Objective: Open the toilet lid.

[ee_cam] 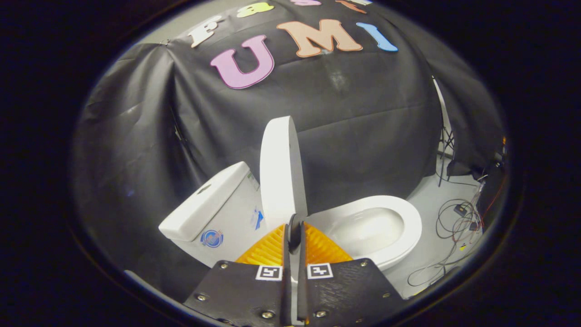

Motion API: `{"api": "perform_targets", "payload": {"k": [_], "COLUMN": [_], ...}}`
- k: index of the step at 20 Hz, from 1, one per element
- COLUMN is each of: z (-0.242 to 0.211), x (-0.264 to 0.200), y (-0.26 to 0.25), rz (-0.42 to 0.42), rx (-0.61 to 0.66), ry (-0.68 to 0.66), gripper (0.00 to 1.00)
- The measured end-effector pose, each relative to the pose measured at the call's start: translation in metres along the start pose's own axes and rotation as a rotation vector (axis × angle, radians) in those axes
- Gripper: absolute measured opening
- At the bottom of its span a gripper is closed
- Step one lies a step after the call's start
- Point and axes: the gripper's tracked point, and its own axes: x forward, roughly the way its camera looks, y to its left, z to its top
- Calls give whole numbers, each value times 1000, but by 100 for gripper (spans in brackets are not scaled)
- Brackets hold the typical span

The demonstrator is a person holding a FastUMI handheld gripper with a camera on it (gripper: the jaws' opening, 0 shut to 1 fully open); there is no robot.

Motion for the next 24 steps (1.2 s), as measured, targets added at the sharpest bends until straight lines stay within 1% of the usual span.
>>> {"api": "perform_targets", "payload": {"k": [5, 11, 19, 21, 24], "z": [-2, -6, -13, -15, -17], "x": [1, 4, 7, 7, 8], "y": [13, 32, 49, 56, 62], "rz": [16, 40, 74, 95, 104], "rx": [-3, -57, -75, -89, -112], "ry": [-6, -26, -51, -60, -80], "gripper": [6, 6, 6, 6, 6]}}
